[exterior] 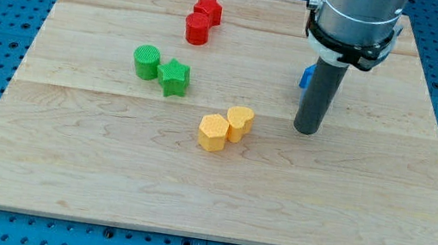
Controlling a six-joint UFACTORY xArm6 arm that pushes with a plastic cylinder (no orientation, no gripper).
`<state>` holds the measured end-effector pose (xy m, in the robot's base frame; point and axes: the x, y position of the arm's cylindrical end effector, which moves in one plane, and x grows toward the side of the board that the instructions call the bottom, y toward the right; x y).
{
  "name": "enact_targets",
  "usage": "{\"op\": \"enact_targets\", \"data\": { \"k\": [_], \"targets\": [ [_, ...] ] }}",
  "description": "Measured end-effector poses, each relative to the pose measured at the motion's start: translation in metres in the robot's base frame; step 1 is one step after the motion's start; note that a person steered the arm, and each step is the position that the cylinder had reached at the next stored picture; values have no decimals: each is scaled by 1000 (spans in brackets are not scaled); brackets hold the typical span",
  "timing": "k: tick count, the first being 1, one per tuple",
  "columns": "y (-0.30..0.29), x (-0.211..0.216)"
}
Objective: Move the blue blocks towards the left side
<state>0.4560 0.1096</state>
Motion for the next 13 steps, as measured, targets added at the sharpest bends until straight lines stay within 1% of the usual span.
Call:
{"op": "enact_targets", "data": {
  "k": [1, 2, 3, 4, 6, 7, 8, 9, 10, 11, 12, 13],
  "targets": [
    [3, 9],
    [27, 1],
    [49, -36],
    [95, -69],
    [28, -82],
    [45, -82],
    [57, -69],
    [51, -60],
    [30, -45],
    [13, -41],
    [26, -30],
    [31, -82]
  ]
}}
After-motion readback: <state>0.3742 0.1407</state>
